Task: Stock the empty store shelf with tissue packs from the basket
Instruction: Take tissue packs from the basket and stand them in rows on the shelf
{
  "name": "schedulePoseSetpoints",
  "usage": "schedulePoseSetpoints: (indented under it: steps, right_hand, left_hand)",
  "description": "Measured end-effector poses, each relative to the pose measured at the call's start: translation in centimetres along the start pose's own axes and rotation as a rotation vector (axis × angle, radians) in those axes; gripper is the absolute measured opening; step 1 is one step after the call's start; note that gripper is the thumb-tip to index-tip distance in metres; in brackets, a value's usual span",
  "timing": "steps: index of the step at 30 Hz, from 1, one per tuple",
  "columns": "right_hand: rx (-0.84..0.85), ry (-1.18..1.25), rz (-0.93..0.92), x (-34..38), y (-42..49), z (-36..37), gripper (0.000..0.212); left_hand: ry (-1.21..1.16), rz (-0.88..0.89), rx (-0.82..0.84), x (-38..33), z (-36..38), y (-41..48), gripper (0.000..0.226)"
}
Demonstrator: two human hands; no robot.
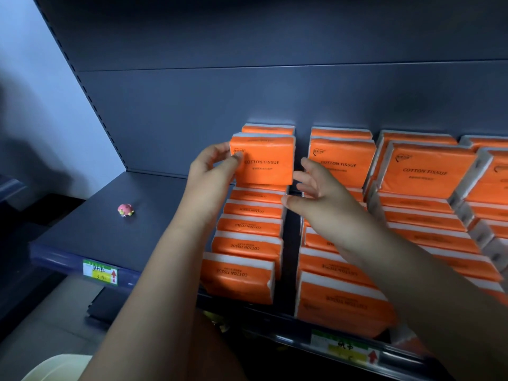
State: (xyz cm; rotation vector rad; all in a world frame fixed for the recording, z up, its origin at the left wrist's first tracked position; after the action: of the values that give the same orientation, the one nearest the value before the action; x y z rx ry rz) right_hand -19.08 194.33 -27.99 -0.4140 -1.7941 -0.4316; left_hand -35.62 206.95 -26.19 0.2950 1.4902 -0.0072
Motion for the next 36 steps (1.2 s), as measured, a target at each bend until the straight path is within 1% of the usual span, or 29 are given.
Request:
schedulePoseSetpoints:
  steps: [3,5,8,11,16,17,18,20,22,24,25,26,27,30,32,34,36]
  right_hand:
    - [0.021,-0.017,0.014,-0.6,0.3,0.2,0.07]
    - [0.04,-0.035,0.03,-0.8,0.3,0.6,0.068]
    - [0.047,-0.064,0.041,-1.4,0.7,0.7,0.074]
    - [0.074,-0.108,0.026,-1.2,0.6,0.7,0.073]
    - [0.127,-0.127,0.046,-0.8,0.7,0.8,0.061]
    - [0.122,-0.129,0.053,-0.9,0.9,0.6,0.061]
    - [0.102,-0.13,0.066,-0.8,0.9,0.4,0.054]
    - [0.031,-0.129,0.073,-0.2,0.4,-0.4,0.038]
    - [-0.023,-0.181,0.042,0.3,-0.5,-0.6,0.045]
    - [-0.052,-0.291,-0.033,1.5,-2.0,-0.1,0.055]
    - [-0.06,-0.365,-0.108,2.4,-3.0,0.4,0.059]
    - [-0.061,-0.437,-0.205,3.3,-4.0,1.1,0.061]
    - [-0.055,-0.488,-0.312,4.2,-5.2,1.9,0.063]
    - [0.004,-0.621,-0.547,6.0,-8.8,4.6,0.074]
    - [0.057,-0.666,-0.657,6.7,-11.2,7.0,0.075]
    - [0.139,-0.639,-0.726,7.1,-13.8,10.1,0.073]
    - [0.251,-0.596,-0.752,7.2,-16.3,13.6,0.074]
  left_hand:
    - [0.052,-0.031,0.0,0.9,-0.2,0.5,0.009]
    - [0.082,-0.048,0.009,1.5,-0.2,0.9,0.007]
    - [0.122,-0.052,0.058,1.9,0.4,1.2,0.016]
    - [0.15,-0.042,0.088,2.2,0.8,1.2,0.025]
    - [0.171,-0.014,0.095,2.4,0.8,1.3,0.032]
    - [0.178,-0.014,0.1,2.4,0.9,1.3,0.035]
    - [0.182,-0.017,0.098,2.4,0.8,1.2,0.039]
    - [0.264,0.004,0.058,2.1,0.4,1.1,0.057]
    - [0.473,0.098,0.002,0.8,-0.2,0.2,0.068]
    - [0.769,0.302,-0.06,-1.6,-0.6,-1.5,0.071]
    - [0.918,0.404,-0.092,-2.9,-0.8,-2.9,0.073]
    - [1.024,0.472,-0.125,-3.6,-1.2,-4.1,0.074]
    - [1.091,0.495,-0.155,-4.0,-2.0,-5.4,0.074]
    - [1.148,0.41,-0.211,-3.7,-6.4,-10.0,0.074]
    - [1.196,0.352,-0.258,-3.2,-10.4,-14.0,0.077]
    - [1.283,0.281,-0.323,-2.9,-15.1,-18.1,0.078]
    - [1.369,0.185,-0.374,-2.5,-19.9,-21.7,0.079]
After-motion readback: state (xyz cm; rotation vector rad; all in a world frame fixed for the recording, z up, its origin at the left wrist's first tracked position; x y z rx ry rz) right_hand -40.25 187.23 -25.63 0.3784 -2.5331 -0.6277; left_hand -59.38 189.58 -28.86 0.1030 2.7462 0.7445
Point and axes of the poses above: each hand's wrist, its own y-axis towards the middle knuckle, its own z-axis out of the palm, x = y × z, the point moved 9 cm from there along y, towards the middle knuckle, and after that the axes turned 8 degrees about -x, right-handed, at the moved point
